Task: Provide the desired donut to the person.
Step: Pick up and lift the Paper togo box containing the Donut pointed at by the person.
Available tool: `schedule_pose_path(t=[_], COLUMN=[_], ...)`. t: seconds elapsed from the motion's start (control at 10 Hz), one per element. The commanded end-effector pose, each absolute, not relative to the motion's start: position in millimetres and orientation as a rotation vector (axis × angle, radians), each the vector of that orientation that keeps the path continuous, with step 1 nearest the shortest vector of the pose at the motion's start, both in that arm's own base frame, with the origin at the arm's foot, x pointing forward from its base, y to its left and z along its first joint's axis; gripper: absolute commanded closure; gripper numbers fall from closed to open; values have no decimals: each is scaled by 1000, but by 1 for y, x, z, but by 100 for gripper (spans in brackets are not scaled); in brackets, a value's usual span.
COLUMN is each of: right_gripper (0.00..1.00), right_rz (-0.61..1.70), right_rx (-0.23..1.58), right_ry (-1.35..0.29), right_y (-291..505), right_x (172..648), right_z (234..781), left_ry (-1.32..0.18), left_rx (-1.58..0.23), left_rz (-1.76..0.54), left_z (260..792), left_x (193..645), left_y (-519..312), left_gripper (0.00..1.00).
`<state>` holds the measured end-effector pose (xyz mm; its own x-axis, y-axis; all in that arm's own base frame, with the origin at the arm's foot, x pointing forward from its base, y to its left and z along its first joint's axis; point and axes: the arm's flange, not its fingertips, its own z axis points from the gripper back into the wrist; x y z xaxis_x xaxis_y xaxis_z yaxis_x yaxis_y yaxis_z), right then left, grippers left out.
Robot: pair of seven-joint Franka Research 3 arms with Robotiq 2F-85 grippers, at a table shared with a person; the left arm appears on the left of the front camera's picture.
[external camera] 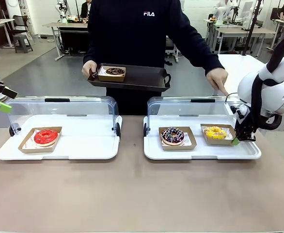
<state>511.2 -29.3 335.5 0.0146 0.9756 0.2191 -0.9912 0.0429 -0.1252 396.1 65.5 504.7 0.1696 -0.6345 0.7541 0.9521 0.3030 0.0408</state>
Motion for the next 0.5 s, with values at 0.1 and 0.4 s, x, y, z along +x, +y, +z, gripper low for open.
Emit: schedule_pose_path(t=[0.1, 0.4], right_gripper=[100, 100], right_rz=[1528, 1602], right_rx=[52, 77], right_ry=[-329, -372], right_y=[-20, -11], right_x=[456, 390], right_z=[389, 440], left_ry=[-776, -776], left_rx=[-514, -514], left_rz=[-1197, -1197], left_z=[506, 506], left_x=[398, 398], left_y=[65, 65], left_gripper=[0, 0])
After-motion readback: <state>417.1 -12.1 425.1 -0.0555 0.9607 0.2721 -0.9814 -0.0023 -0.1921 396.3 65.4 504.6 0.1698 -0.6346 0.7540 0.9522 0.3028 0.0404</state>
